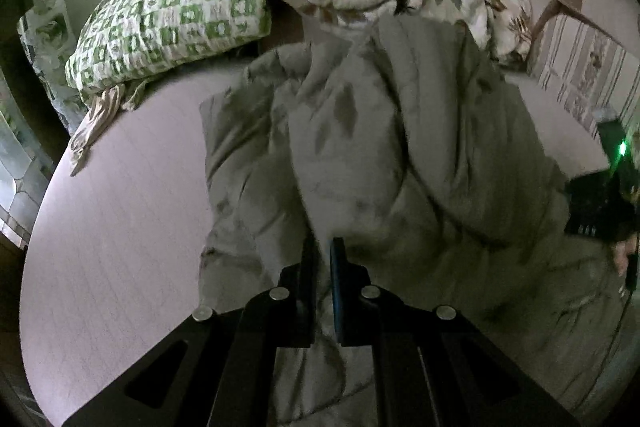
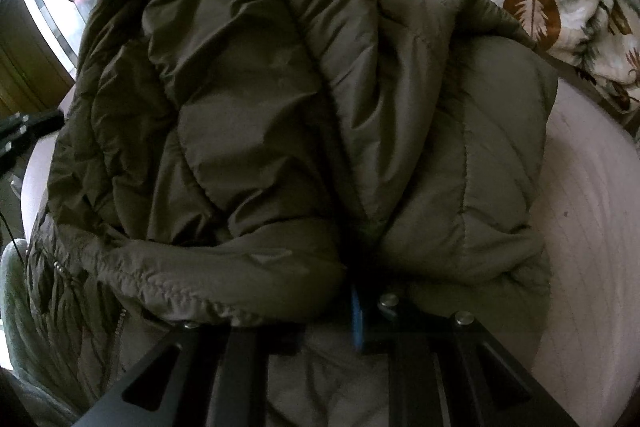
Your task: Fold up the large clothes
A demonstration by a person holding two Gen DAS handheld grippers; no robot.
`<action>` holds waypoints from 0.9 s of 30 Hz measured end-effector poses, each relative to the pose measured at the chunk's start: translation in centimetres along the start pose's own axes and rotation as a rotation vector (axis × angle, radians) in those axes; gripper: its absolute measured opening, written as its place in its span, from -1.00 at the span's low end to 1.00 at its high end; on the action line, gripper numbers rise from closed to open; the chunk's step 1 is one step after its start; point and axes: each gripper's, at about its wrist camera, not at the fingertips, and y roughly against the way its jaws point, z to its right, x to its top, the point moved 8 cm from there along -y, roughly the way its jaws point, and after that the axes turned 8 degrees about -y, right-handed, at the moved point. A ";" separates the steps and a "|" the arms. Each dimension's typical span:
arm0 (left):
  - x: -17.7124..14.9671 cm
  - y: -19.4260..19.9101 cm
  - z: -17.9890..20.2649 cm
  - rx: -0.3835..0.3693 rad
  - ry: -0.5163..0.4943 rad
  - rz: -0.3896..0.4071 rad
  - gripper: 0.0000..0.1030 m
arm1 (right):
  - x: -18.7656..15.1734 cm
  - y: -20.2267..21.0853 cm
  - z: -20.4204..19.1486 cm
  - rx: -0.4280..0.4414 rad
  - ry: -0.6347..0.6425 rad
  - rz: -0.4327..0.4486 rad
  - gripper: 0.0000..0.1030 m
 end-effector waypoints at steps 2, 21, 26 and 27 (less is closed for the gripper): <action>0.6 -0.4 0.4 -0.017 0.004 0.012 -0.87 | 0.1 0.2 0.1 -0.015 0.006 -0.002 -0.64; -3.0 -8.7 2.9 -0.087 0.014 -0.108 -0.95 | -1.8 6.4 2.8 -0.016 -0.054 0.168 0.66; -3.1 -9.0 3.3 -0.074 0.002 -0.101 -0.95 | 1.7 10.2 0.0 0.065 -0.099 0.277 0.66; -3.1 -9.1 3.3 -0.076 0.002 -0.100 -0.95 | 2.9 10.1 -1.0 0.083 -0.102 0.279 0.66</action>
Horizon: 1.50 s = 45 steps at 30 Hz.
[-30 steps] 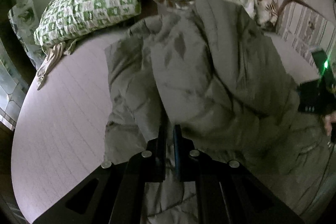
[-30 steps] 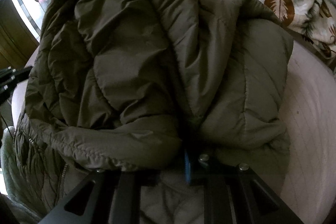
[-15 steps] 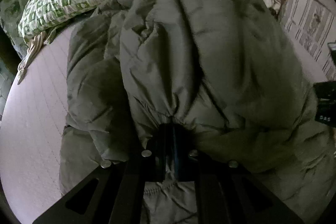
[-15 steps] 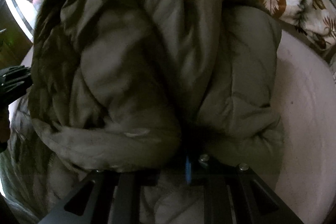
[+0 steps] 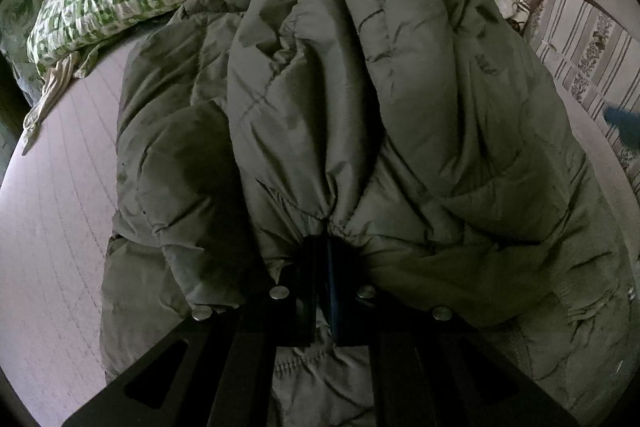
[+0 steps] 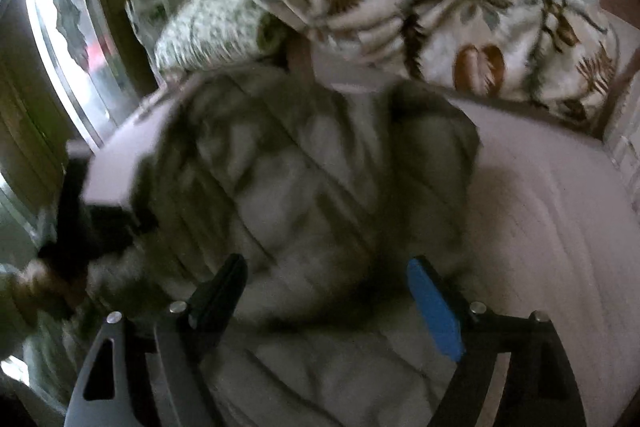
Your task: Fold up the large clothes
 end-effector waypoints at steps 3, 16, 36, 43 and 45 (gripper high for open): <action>-0.2 0.0 0.6 0.002 -0.005 0.003 -0.95 | 2.9 -2.1 -2.2 0.060 -0.024 -0.008 0.66; -0.8 -0.8 1.1 0.008 -0.022 0.019 -0.95 | 2.3 -14.5 -2.3 -0.091 -0.081 -0.232 0.66; -1.3 -1.4 1.7 0.030 -0.037 0.034 -0.95 | -6.3 -11.5 -2.2 -0.067 -0.013 -0.218 0.69; -1.5 -1.5 1.8 0.042 -0.046 0.040 -0.95 | -6.2 -11.7 -3.0 -0.103 0.002 -0.218 0.71; -1.5 -1.4 1.9 0.052 -0.044 0.044 -0.95 | -6.3 -11.5 -3.4 -0.111 0.007 -0.215 0.71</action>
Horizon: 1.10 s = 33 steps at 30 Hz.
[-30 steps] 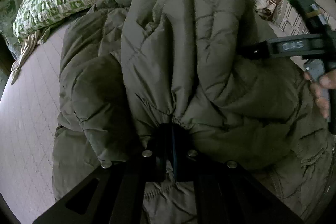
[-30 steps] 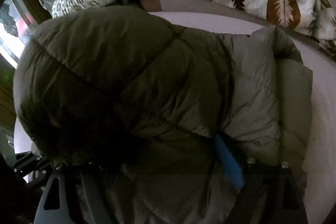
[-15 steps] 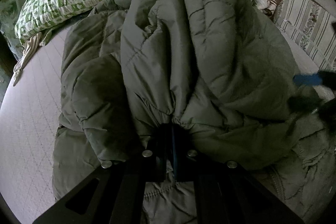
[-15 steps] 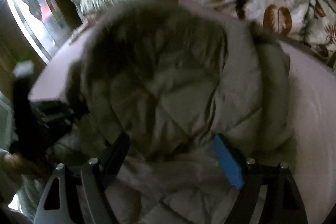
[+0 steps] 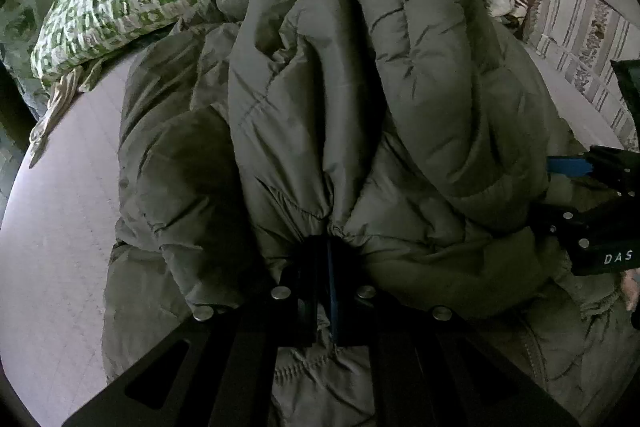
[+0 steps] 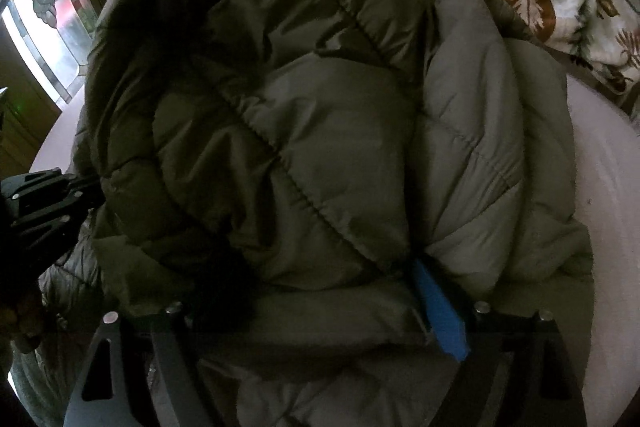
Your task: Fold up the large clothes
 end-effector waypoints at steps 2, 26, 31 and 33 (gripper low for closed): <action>0.0 0.1 0.2 0.021 -0.002 0.003 -0.95 | -0.5 0.3 -0.2 -0.009 0.002 0.002 0.71; -2.4 8.1 -0.2 0.110 0.088 0.067 0.53 | -2.2 7.9 -2.5 -0.001 -0.033 0.131 0.72; -3.2 9.4 -0.3 0.124 0.103 0.075 0.53 | -2.9 9.9 -2.5 0.008 -0.036 0.155 0.72; -3.6 9.8 -0.2 0.132 0.107 0.076 0.54 | -3.6 10.7 -2.9 0.011 -0.036 0.164 0.73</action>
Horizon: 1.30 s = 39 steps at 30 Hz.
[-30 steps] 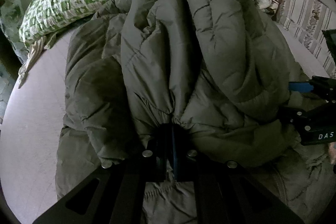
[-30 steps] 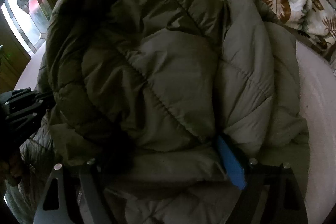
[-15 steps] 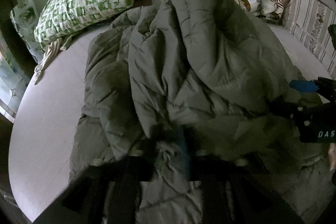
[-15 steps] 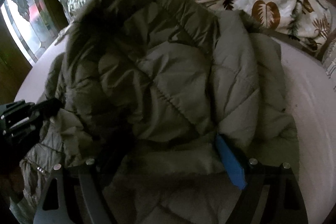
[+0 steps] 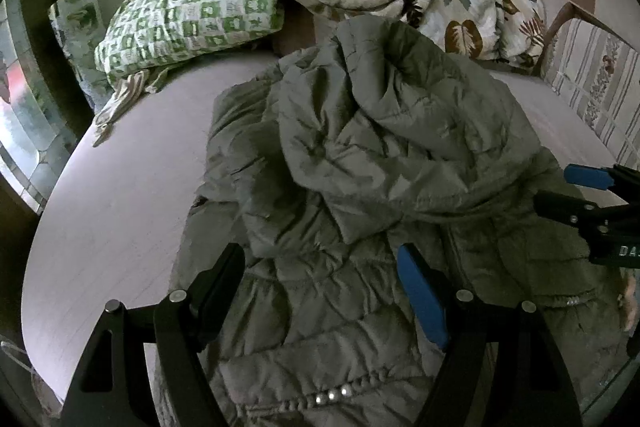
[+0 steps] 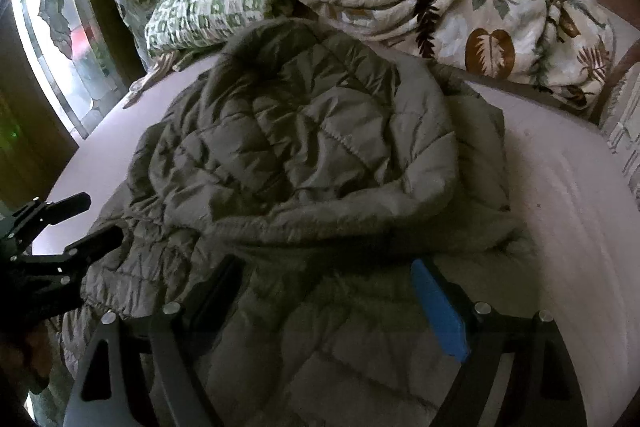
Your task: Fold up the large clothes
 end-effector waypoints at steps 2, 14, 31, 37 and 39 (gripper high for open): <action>-0.2 0.2 -0.3 0.012 0.003 0.002 0.55 | -0.5 0.6 0.0 0.005 0.001 0.005 0.75; -1.9 2.8 -1.3 0.054 0.023 0.027 0.59 | -3.2 4.6 0.4 0.010 -0.003 0.037 0.99; -5.9 5.5 -2.1 0.104 0.017 0.039 0.60 | -8.2 7.9 4.1 -0.030 -0.079 0.050 0.99; -8.5 5.4 -4.5 0.118 0.067 0.006 0.60 | -10.0 8.4 6.1 -0.058 -0.105 0.031 0.99; -9.5 5.2 -5.4 0.121 0.086 -0.010 0.60 | -10.4 8.5 6.8 -0.068 -0.115 0.027 0.99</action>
